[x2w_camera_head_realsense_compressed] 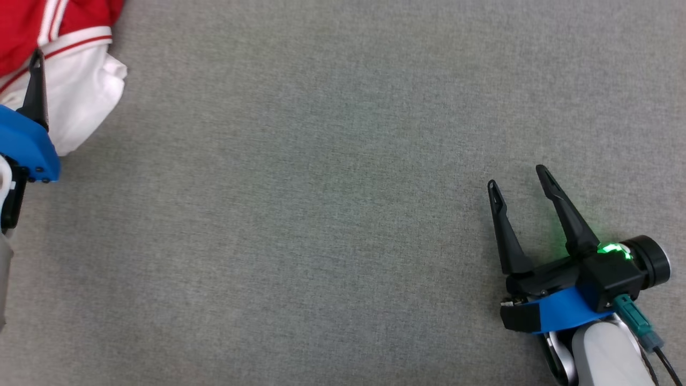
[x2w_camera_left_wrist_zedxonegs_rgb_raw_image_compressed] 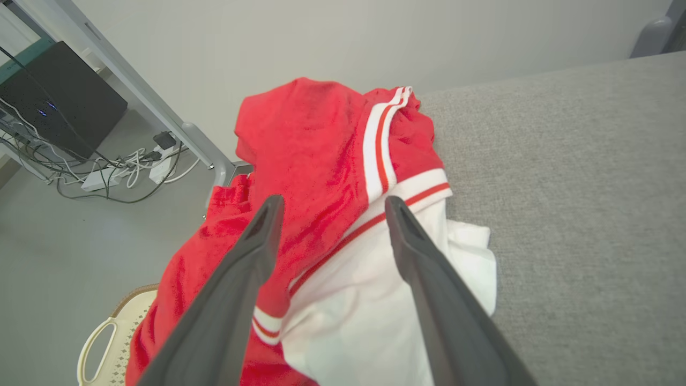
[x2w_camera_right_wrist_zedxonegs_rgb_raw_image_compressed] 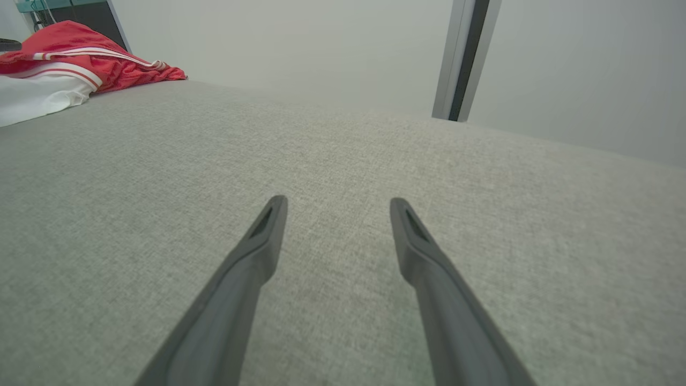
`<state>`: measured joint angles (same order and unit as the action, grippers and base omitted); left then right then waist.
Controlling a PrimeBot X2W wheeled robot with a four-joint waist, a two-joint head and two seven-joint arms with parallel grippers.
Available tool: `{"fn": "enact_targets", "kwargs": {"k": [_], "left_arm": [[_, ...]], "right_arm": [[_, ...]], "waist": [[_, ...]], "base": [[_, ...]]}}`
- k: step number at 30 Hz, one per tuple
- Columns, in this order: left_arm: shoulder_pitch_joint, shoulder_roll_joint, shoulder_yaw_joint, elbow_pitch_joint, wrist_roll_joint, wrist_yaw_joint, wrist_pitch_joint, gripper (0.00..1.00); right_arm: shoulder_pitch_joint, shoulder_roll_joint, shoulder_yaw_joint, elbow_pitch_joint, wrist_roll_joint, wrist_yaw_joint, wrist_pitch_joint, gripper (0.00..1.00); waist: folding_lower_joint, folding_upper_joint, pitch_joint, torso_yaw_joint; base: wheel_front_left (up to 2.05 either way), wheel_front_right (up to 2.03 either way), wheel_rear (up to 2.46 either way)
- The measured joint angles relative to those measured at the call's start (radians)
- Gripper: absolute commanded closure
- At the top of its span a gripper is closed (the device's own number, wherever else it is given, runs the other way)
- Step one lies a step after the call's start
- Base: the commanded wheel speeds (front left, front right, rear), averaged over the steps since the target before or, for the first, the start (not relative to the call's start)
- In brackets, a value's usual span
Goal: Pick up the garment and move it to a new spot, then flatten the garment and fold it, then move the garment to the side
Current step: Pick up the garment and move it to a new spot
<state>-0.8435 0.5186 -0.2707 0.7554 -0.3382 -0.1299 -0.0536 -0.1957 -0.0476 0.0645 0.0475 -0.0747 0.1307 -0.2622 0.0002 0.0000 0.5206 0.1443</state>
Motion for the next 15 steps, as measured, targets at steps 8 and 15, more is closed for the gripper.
{"fn": "enact_targets", "kwargs": {"k": [8,15], "left_arm": [[-0.102,0.050,-0.037,0.173,0.040,0.016,-0.008,0.00],[-0.169,0.040,-0.025,0.248,0.022,0.033,-0.070,0.78]], "right_arm": [[-0.015,0.001,-0.011,-0.056,0.020,0.000,-0.003,0.00],[-0.023,0.001,-0.018,-0.062,0.041,0.000,-0.003,0.00]], "waist": [[-0.0001,0.0000,0.074,-0.034],[-0.0002,0.0000,0.077,-0.047]], "base": [[0.00,0.00,0.00],[0.00,0.00,0.00]]}}
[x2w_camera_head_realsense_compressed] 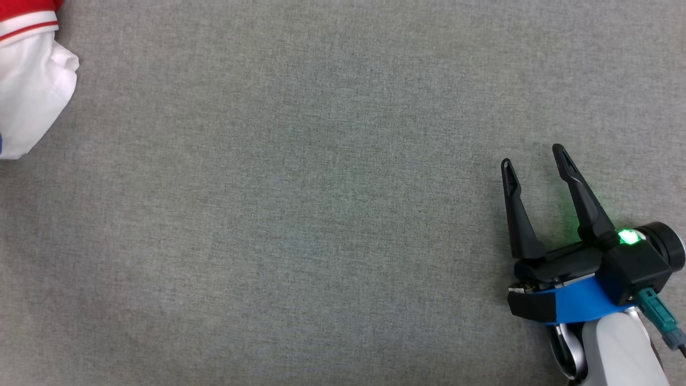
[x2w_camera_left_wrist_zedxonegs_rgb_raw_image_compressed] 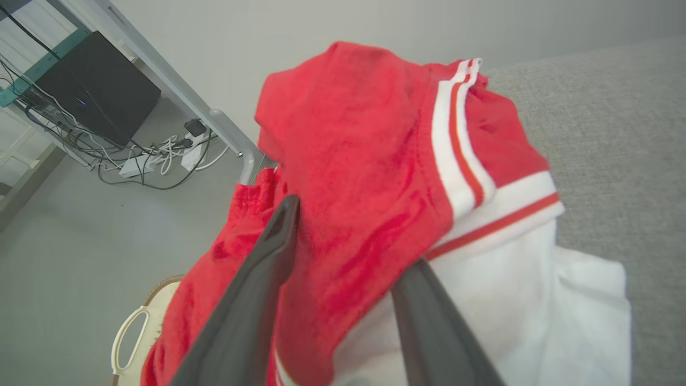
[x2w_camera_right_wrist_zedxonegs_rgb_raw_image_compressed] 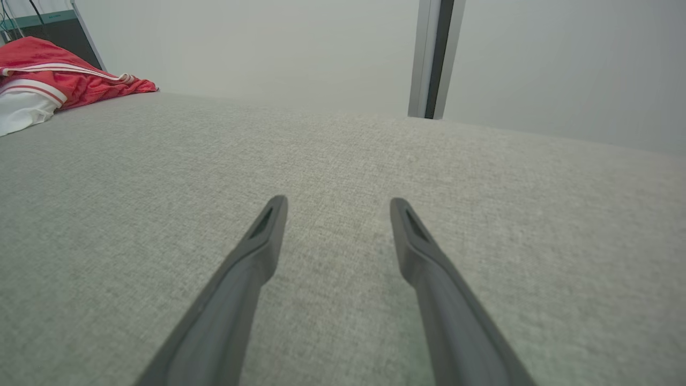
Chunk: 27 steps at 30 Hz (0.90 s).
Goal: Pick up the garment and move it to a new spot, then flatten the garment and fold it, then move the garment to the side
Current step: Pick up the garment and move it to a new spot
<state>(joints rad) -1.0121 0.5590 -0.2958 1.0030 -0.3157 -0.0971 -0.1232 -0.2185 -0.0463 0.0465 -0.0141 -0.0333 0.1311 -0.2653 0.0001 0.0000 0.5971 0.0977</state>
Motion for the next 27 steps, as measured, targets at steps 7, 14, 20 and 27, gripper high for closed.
{"fn": "enact_targets", "kwargs": {"k": [7,14,20,27], "left_arm": [[-0.033,0.005,-0.014,0.039,0.000,-0.010,-0.058,1.00],[-0.080,0.029,-0.054,0.021,0.014,-0.024,-0.092,1.00],[-0.117,0.034,-0.109,-0.043,0.030,-0.027,-0.101,1.00],[-0.120,0.002,-0.194,-0.161,0.034,-0.033,-0.052,1.00]], "right_arm": [[-0.003,-0.002,0.010,0.035,0.026,0.000,0.001,0.00],[-0.001,-0.002,-0.015,0.075,0.070,0.000,0.001,0.00],[0.027,-0.002,-0.035,0.120,0.115,0.000,0.001,0.00],[0.107,-0.002,-0.064,0.159,0.168,0.000,0.001,0.00]], "waist": [[0.0000,0.0000,-0.055,-0.004],[-0.0002,0.0000,-0.162,-0.011],[-0.0003,0.0000,-0.282,-0.036],[-0.0004,0.0000,-0.414,-0.112]], "base": [[0.00,0.00,0.00],[0.00,0.00,0.00],[0.00,0.00,0.00],[0.00,0.00,0.00]]}}
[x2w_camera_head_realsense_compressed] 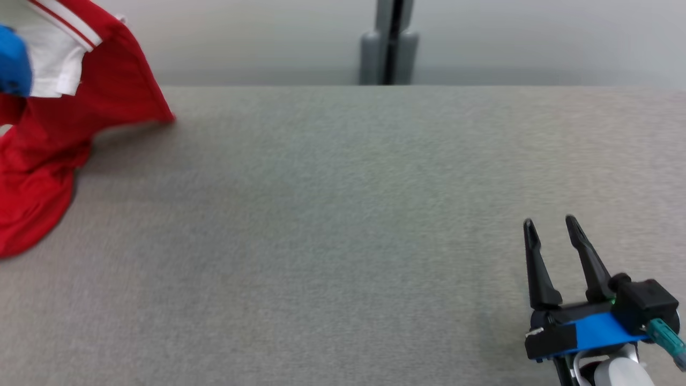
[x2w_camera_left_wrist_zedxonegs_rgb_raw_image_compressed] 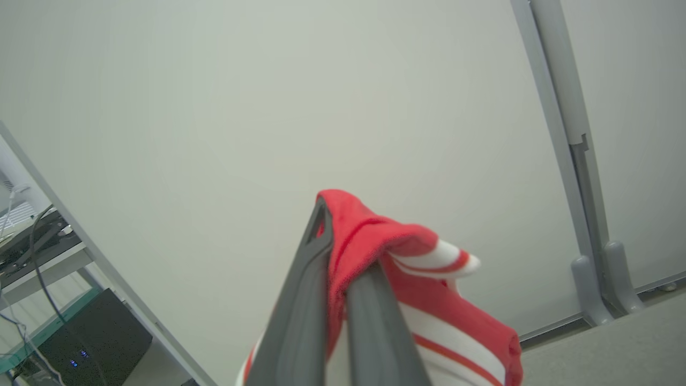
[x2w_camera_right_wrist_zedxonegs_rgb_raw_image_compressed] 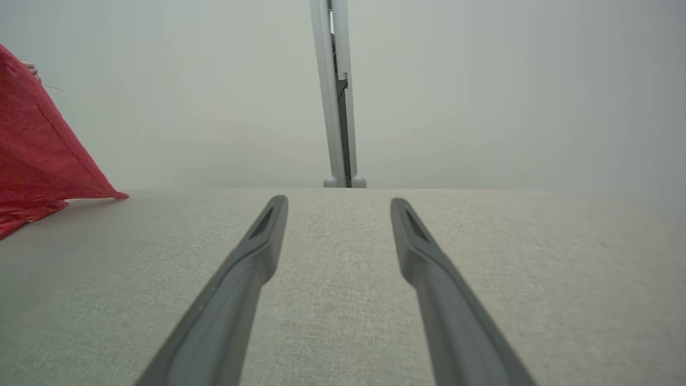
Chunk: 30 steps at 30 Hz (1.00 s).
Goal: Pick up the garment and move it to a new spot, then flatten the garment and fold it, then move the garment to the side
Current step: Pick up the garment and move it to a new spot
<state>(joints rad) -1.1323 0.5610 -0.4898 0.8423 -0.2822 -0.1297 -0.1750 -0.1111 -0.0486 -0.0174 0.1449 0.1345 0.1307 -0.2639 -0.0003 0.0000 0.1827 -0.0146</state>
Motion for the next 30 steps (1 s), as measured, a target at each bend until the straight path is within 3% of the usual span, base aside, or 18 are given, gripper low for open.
{"fn": "enact_targets", "kwargs": {"k": [4,10,16,23,30], "left_arm": [[-0.006,-0.052,-0.046,-0.083,-0.018,0.000,0.030,1.00],[-0.038,-0.190,-0.059,-0.205,-0.090,0.002,0.077,1.00],[0.008,-0.306,-0.033,-0.266,-0.184,0.095,0.199,1.00],[0.248,-0.328,-0.036,-0.233,-0.259,0.150,0.289,1.00],[0.409,-0.300,0.001,-0.087,-0.286,0.201,0.185,1.00]], "right_arm": [[0.036,0.000,-0.026,0.011,0.012,0.000,0.000,0.00],[0.058,0.000,-0.065,0.010,0.021,0.000,0.000,0.00],[0.057,0.000,-0.090,0.004,0.036,0.000,0.000,0.00],[0.031,0.000,-0.083,0.007,0.055,0.000,0.000,0.00],[-0.012,0.000,-0.062,0.010,0.069,0.000,0.000,0.00]], "waist": [[0.0000,0.0000,-0.060,-0.059],[0.0000,0.0001,-0.115,-0.147],[0.0001,0.0001,-0.104,-0.186],[0.0004,0.0000,-0.040,-0.186],[0.0004,0.0000,0.026,-0.189]], "base": [[0.00,0.00,0.00],[0.00,0.00,0.00],[0.00,0.00,0.00],[0.00,0.00,0.00],[0.00,0.00,0.00]]}}
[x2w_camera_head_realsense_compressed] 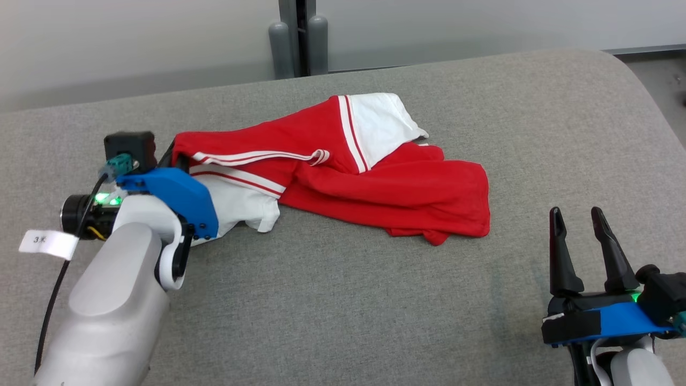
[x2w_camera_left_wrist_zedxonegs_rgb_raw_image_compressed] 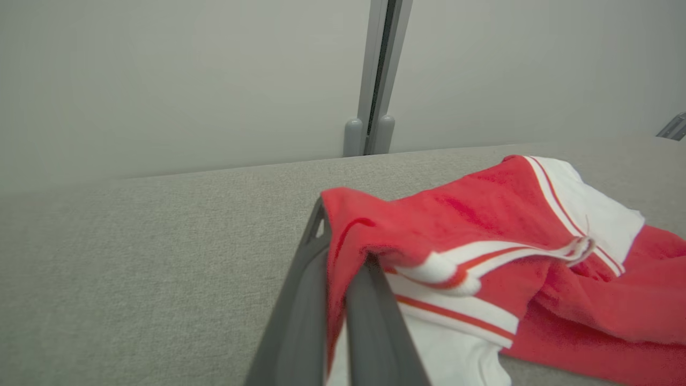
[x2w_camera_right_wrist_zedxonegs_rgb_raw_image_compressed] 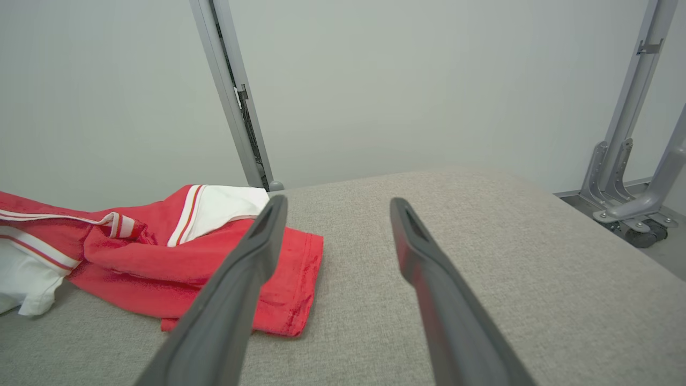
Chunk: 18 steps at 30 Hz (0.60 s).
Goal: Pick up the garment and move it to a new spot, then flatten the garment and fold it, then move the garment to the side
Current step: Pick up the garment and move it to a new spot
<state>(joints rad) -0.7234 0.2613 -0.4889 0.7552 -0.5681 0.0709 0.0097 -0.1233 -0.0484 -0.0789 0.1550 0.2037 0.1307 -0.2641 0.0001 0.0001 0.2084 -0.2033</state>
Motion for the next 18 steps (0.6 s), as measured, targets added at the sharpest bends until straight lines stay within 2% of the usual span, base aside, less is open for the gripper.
{"fn": "enact_targets", "kwargs": {"k": [4,5,6,7,8,18], "left_arm": [[0.019,0.006,0.027,0.075,-0.013,0.014,-0.072,1.00],[0.019,0.005,0.030,0.089,-0.013,0.013,-0.091,0.93],[0.019,0.003,0.033,0.099,-0.015,0.011,-0.109,0.75],[0.019,-0.001,0.035,0.110,-0.020,0.005,-0.122,0.42],[0.018,-0.006,0.035,0.120,-0.022,-0.006,-0.135,0.00],[0.005,-0.068,0.028,0.165,-0.045,-0.090,-0.232,0.00]], "right_arm": [[-0.013,0.000,-0.001,0.001,-0.001,0.000,0.000,0.00],[-0.015,0.000,-0.001,0.002,-0.002,0.000,0.000,0.00],[-0.016,0.000,-0.002,0.003,-0.004,0.000,0.000,0.00],[-0.016,0.000,-0.002,0.004,-0.004,0.000,0.000,0.00],[-0.016,0.000,-0.002,0.006,-0.007,0.000,0.000,0.00],[-0.010,0.000,0.003,0.016,-0.034,0.000,0.000,0.00]], "waist": [[0.0000,0.0000,0.023,0.001],[0.0000,0.0000,0.026,0.002],[0.0000,0.0000,0.028,0.004],[0.0000,0.0000,0.030,0.006],[0.0000,0.0000,0.031,0.008],[0.0000,0.0000,-0.019,0.059]], "base": [[0.00,0.00,0.00],[0.00,0.00,0.00],[0.00,0.00,0.00],[0.00,0.00,0.00],[0.00,0.00,0.00],[0.00,0.00,0.00]]}}
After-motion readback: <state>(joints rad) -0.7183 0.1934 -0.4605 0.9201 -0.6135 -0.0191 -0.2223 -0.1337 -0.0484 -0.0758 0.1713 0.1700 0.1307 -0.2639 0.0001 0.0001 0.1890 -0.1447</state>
